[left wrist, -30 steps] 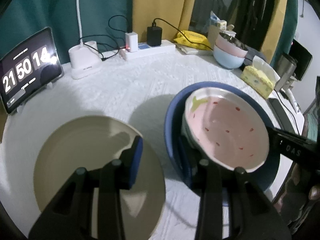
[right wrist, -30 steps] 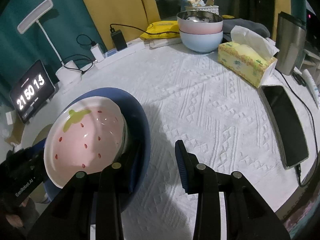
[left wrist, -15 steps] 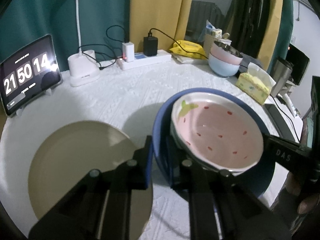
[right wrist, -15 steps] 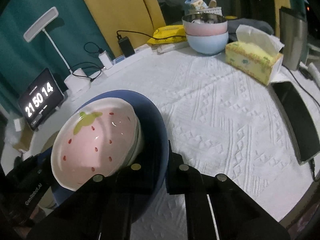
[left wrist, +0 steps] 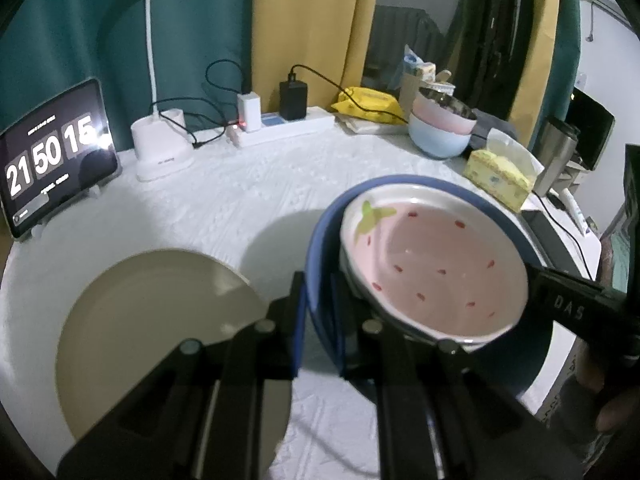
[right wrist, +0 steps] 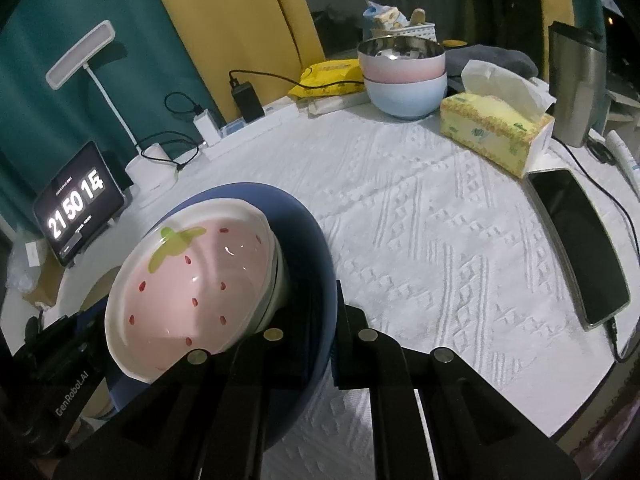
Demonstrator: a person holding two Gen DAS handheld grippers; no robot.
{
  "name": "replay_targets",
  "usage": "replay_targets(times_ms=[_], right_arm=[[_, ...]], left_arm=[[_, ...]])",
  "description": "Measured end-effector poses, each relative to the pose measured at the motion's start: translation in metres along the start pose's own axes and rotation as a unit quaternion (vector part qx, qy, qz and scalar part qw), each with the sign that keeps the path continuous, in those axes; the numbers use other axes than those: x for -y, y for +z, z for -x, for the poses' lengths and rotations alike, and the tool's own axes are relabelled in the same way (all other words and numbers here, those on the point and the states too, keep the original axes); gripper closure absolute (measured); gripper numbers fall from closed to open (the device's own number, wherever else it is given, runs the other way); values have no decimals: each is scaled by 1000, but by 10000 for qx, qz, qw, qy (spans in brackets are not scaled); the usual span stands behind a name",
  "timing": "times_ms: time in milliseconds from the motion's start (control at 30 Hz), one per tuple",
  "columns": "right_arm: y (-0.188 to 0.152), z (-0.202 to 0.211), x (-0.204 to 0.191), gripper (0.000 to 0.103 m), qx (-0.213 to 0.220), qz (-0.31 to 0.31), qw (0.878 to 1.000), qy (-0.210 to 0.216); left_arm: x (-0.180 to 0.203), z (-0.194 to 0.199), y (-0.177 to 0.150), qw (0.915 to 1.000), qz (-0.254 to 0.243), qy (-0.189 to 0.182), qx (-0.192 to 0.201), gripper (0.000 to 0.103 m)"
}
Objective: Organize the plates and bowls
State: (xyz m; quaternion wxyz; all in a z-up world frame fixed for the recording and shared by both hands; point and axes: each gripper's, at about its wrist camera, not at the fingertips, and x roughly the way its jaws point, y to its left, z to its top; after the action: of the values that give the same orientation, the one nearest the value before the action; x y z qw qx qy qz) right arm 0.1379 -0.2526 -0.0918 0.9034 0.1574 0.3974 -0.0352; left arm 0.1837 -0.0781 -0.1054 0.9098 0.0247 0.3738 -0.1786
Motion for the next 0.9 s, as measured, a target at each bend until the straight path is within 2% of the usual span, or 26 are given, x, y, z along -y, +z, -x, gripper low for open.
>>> replay_targets(times_ms=[900], right_arm=[[20, 36, -35, 94, 430, 281, 9986, 128]], left_arm=[[-20, 46, 18, 9985, 96, 70, 538, 93]])
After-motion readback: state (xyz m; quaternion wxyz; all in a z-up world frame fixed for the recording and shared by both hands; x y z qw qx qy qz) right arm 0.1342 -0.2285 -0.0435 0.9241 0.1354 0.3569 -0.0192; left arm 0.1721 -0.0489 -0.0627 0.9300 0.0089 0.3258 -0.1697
